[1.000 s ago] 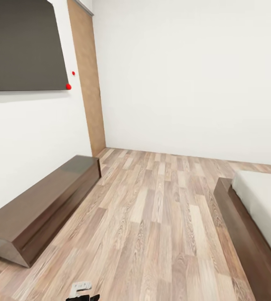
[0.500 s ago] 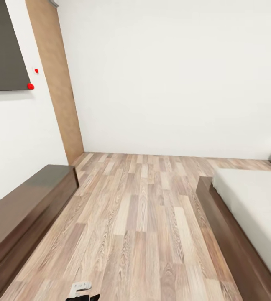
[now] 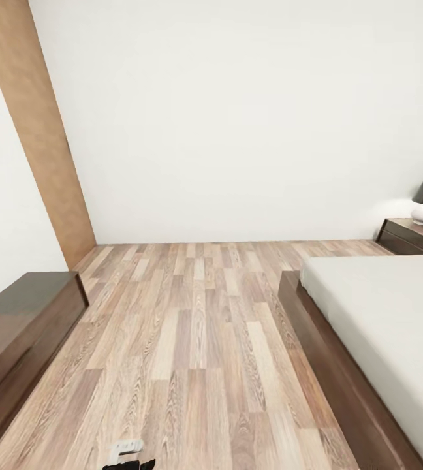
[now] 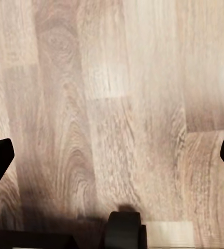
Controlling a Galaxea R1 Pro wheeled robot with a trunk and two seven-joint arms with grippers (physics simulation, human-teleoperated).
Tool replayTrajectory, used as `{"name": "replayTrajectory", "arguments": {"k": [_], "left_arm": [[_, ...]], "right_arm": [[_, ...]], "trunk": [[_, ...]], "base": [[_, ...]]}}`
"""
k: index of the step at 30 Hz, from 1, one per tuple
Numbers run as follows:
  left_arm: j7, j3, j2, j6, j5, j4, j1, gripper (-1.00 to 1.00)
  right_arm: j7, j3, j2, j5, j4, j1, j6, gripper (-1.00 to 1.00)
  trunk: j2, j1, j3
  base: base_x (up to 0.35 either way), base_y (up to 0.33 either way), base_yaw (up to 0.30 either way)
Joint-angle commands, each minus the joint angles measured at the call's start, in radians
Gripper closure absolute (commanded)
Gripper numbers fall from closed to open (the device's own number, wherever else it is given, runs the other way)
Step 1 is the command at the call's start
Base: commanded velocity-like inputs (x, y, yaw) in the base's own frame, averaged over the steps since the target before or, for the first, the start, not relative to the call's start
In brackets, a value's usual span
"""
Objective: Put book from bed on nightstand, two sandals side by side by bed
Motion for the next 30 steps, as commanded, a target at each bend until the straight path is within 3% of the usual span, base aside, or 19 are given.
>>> {"name": "replayTrajectory", "arguments": {"k": [1,30], "left_arm": [[-0.002,0.008,0.0,-0.005,-0.011,0.001,0.0,-1.0],[-0.002,0.008,0.0,-0.006,-0.011,0.001,0.0,-1.0]], "right_arm": [[0.001,-0.009,-0.001,0.01,0.003,-0.002,-0.002,-1.0],[0.001,-0.009,-0.001,0.01,0.003,-0.001,-0.002,-1.0]], "trunk": [[0.0,0.0,-0.001],[0.0,0.0,-0.001]], "base": [[0.004,0.0,-0.3],[0.0,0.0,-0.3]]}}
